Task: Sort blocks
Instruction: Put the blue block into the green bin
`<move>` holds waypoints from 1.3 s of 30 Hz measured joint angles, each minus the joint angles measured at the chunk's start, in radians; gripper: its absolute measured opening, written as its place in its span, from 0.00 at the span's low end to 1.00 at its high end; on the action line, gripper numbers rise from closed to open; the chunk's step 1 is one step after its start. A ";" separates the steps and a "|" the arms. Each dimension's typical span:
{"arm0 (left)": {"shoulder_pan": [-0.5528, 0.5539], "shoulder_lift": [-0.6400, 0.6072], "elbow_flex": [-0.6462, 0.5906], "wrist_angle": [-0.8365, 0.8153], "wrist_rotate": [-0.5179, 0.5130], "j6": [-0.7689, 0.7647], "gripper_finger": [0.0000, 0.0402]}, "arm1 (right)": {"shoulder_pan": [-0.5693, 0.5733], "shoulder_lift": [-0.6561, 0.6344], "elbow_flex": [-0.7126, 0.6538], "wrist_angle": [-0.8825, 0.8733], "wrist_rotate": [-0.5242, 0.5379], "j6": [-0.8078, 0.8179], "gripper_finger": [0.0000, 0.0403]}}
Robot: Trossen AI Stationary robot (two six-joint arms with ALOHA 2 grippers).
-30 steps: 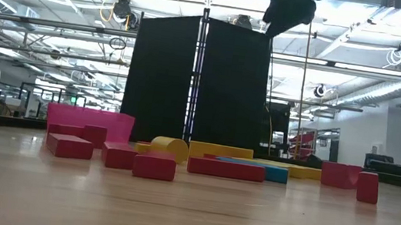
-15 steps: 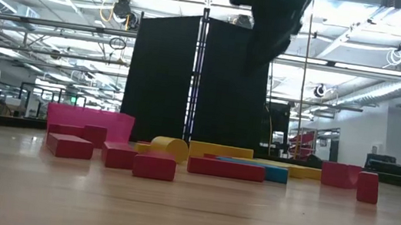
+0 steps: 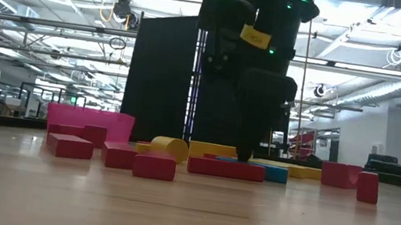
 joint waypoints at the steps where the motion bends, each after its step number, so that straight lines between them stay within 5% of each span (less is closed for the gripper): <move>1: 0.000 -0.001 0.000 0.000 -0.009 0.002 0.69 | 0.000 0.009 0.003 0.001 -0.001 0.000 0.72; 23: 0.000 0.002 0.000 -0.031 -0.053 0.019 0.69 | -0.103 0.018 -0.004 0.010 -0.023 -0.096 0.70; 27: 0.000 0.002 0.000 -0.030 -0.086 0.022 0.69 | -0.101 0.018 -0.004 0.008 -0.024 -0.098 0.57; 34: 0.000 0.002 0.000 -0.031 -0.142 0.028 0.69 | -0.106 0.017 -0.002 0.001 -0.026 -0.092 0.17; 39: 0.000 0.002 0.000 -0.031 -0.157 0.028 0.69 | -0.109 0.012 0.002 0.011 -0.053 -0.087 0.10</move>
